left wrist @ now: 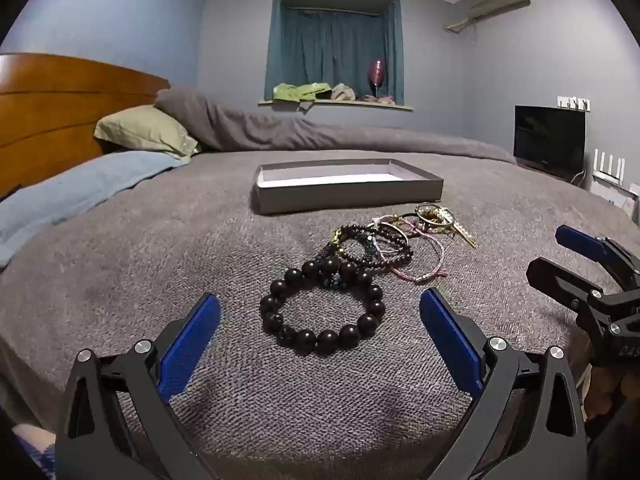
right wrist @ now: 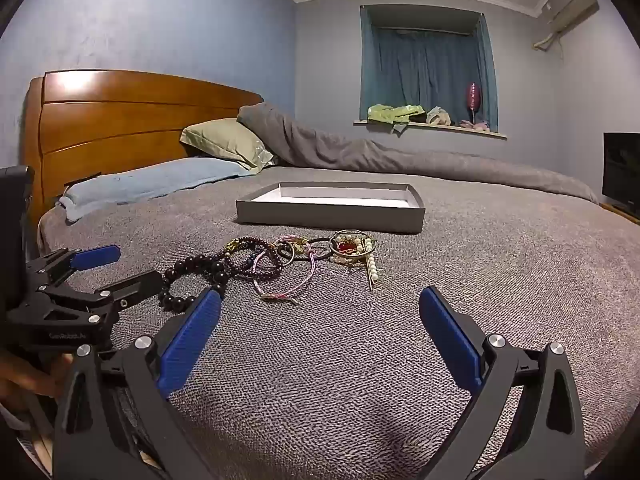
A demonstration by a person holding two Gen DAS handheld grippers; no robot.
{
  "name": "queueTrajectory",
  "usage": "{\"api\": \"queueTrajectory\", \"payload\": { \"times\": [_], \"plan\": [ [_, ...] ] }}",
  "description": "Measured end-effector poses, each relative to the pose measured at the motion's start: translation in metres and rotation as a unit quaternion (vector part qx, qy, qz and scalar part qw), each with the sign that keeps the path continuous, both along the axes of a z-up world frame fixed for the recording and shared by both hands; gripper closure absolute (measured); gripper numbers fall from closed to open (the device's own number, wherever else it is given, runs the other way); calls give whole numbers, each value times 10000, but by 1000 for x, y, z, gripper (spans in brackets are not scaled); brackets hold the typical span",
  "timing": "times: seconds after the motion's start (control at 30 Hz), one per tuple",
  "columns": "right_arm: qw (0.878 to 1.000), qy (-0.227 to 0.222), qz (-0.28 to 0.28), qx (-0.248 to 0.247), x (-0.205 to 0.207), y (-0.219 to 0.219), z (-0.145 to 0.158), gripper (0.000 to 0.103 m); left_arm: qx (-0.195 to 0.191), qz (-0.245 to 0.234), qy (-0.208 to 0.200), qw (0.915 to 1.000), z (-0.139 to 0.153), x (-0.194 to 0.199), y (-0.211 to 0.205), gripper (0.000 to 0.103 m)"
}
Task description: Organize jewelry
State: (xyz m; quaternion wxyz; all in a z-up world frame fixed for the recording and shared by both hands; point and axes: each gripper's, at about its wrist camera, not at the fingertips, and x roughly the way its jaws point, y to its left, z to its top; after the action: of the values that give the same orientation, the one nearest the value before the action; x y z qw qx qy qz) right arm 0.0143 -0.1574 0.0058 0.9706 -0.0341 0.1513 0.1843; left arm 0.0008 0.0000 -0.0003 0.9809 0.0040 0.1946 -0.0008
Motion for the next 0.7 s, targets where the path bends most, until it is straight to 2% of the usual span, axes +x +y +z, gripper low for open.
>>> {"api": "queueTrajectory", "payload": {
  "times": [0.7],
  "plan": [
    [10000,10,10,12,1,2,-2,5,-50,5,-46,10000,1,-3,1,4]
  ]
}}
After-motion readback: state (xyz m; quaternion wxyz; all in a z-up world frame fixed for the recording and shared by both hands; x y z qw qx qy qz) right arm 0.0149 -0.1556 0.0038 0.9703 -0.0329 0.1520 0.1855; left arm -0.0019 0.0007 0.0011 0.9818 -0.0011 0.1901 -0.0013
